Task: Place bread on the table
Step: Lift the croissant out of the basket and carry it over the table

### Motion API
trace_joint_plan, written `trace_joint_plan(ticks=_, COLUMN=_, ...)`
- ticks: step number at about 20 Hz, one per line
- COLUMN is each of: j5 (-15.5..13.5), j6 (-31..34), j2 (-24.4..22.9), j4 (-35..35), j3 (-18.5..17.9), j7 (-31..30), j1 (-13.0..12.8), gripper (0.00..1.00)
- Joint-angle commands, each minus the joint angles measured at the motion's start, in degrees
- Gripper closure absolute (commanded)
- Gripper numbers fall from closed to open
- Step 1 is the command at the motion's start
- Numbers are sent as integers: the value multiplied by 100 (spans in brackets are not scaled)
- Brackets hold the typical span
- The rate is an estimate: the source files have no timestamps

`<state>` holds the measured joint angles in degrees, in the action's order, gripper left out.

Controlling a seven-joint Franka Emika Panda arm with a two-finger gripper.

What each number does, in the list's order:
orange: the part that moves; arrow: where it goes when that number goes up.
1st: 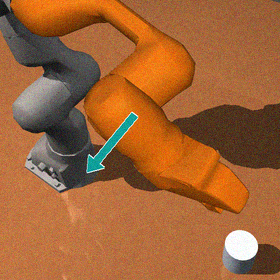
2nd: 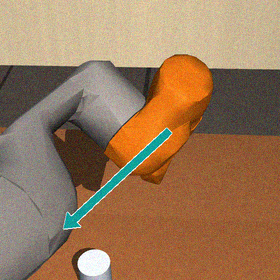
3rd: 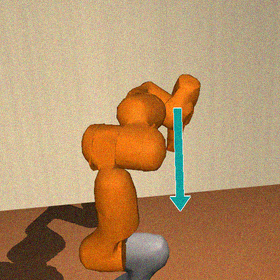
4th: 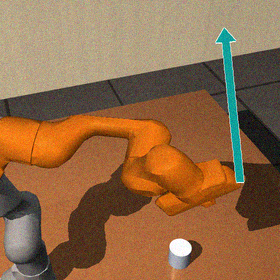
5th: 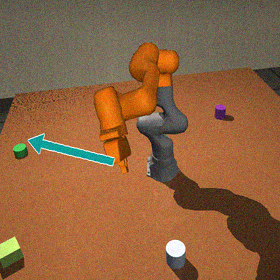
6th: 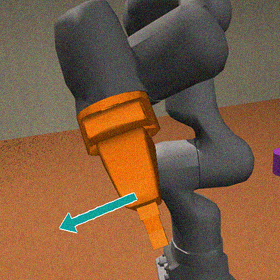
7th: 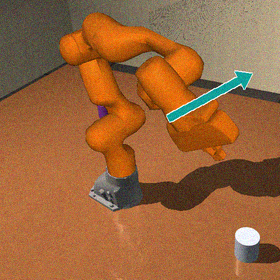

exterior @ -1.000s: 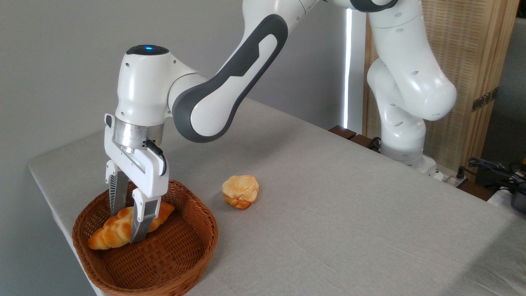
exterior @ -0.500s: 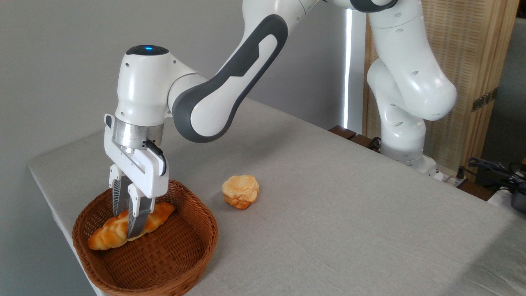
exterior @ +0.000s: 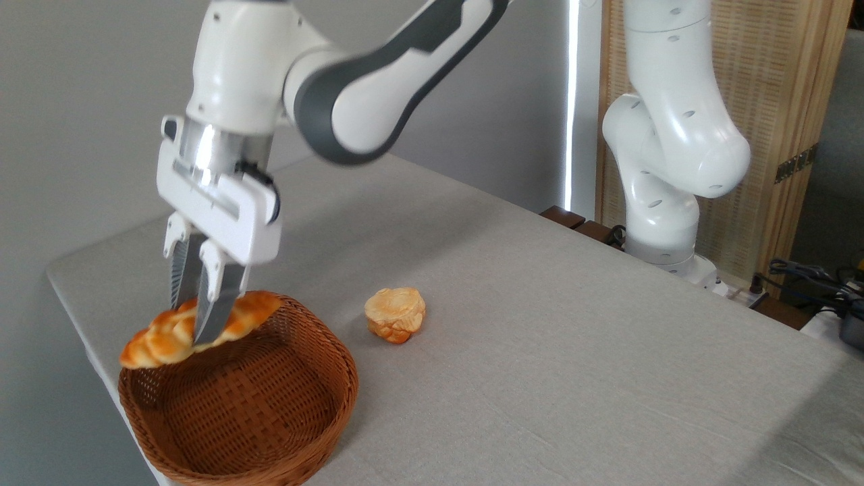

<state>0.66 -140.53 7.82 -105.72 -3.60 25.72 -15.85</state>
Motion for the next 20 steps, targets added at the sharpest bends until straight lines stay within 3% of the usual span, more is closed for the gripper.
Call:
trace_joint_plan(ticks=1, j5=13, j6=805, j2=-508, j4=-159, j3=-17, j7=-102, j1=-24, gripper=54)
trace_joint_plan(ticks=7, j5=13, j6=2133, j2=-1351, j4=-738, j3=18, j7=-67, j1=-94, gripper=50)
trace_joint_plan(ticks=15, j5=-329, j6=2925, j2=-2178, j4=-1521, j3=44, j7=-329, j1=-472, gripper=45)
trace_joint_plan(ticks=19, j5=-391, j6=3145, j2=-2232, j4=-1750, j3=44, j7=-471, j1=-708, gripper=32)
trace_joint_plan(ticks=20, j5=-391, j6=3163, j2=-2206, j4=-1811, j3=35, j7=-480, j1=-761, gripper=12)
